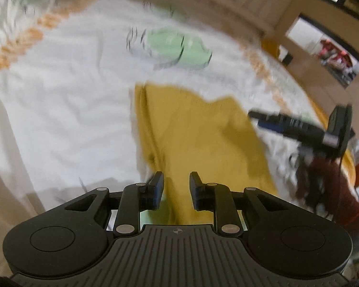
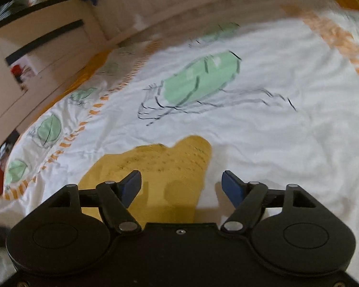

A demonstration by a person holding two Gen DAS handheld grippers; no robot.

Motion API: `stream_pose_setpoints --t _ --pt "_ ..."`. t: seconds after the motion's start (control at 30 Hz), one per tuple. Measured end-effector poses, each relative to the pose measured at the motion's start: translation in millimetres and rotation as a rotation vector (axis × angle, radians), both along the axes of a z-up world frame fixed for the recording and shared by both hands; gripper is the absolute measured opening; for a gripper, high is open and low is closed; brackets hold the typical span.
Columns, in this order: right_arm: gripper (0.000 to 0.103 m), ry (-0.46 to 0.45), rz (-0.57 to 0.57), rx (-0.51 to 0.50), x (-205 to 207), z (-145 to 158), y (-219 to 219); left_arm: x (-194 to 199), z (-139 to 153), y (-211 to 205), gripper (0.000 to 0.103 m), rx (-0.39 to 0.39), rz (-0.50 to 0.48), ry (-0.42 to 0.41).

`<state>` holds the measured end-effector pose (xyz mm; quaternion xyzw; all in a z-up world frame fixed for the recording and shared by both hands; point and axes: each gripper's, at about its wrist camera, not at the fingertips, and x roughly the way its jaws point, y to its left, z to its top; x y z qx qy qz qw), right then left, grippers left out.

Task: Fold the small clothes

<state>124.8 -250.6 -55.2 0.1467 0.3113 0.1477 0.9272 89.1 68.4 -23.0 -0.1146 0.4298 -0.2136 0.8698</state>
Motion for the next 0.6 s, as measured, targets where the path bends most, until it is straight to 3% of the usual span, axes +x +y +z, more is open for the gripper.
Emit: stream_pose_setpoints --t 0.4,0.6 --pt "0.083 -0.021 -0.008 -0.047 0.0 -6.8 4.2 60.0 3.6 -46.2 0.024 0.143 0.020 -0.163" --pt "0.091 -0.017 -0.016 -0.032 7.2 -7.9 2.5 93.9 -17.3 -61.8 0.024 0.199 0.070 -0.169"
